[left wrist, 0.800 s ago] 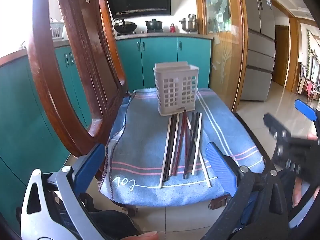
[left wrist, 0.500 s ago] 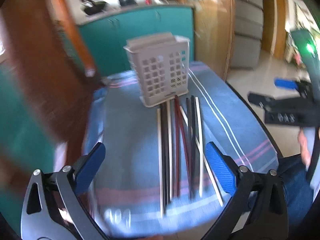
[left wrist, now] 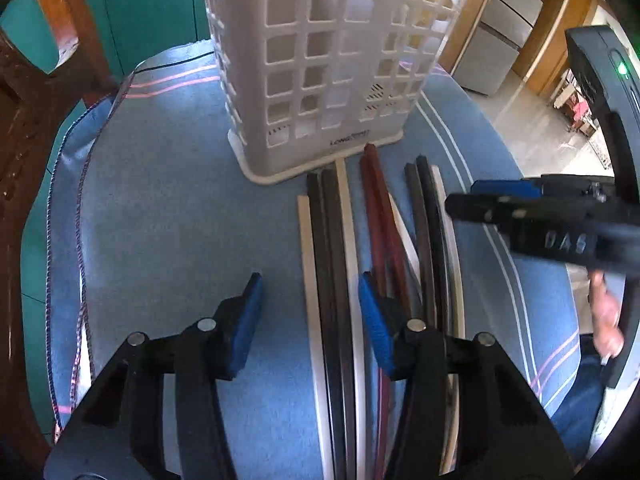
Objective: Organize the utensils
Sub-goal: 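Grasp a light wood chopstick with the left tool while the right tool grasps another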
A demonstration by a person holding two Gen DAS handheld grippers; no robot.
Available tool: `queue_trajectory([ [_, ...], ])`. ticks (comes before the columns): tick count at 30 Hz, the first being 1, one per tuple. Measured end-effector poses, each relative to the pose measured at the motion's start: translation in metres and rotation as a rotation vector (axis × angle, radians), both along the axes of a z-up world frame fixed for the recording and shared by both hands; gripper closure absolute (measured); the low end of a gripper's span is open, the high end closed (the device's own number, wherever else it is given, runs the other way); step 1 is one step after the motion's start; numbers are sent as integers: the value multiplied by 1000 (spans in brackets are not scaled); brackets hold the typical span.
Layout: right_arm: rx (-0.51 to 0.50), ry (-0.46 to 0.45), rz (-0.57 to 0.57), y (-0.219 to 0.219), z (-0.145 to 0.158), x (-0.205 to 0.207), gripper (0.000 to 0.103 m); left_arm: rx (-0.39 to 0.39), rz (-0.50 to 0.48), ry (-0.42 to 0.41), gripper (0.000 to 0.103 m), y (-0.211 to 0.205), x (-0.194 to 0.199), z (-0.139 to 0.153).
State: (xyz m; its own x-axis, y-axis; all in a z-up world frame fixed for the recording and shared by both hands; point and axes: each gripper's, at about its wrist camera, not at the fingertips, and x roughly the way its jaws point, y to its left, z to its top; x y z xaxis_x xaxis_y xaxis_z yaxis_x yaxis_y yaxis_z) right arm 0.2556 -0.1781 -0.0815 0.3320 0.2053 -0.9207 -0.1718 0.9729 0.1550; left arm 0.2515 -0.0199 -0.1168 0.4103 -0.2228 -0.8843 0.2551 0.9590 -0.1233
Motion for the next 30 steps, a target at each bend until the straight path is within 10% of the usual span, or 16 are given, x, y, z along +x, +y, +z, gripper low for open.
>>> queue_trajectory([
  [7,-74,-36,44,29,2,-1,62,39,77,-1,53,23,8,8],
  [14,-139,-95,125,48,7,-15,93,69,100,-11,56,48,-8,16],
  [30,-265,-144,86,27,-4,-27,90,173,138,-36,55,29,0,18],
])
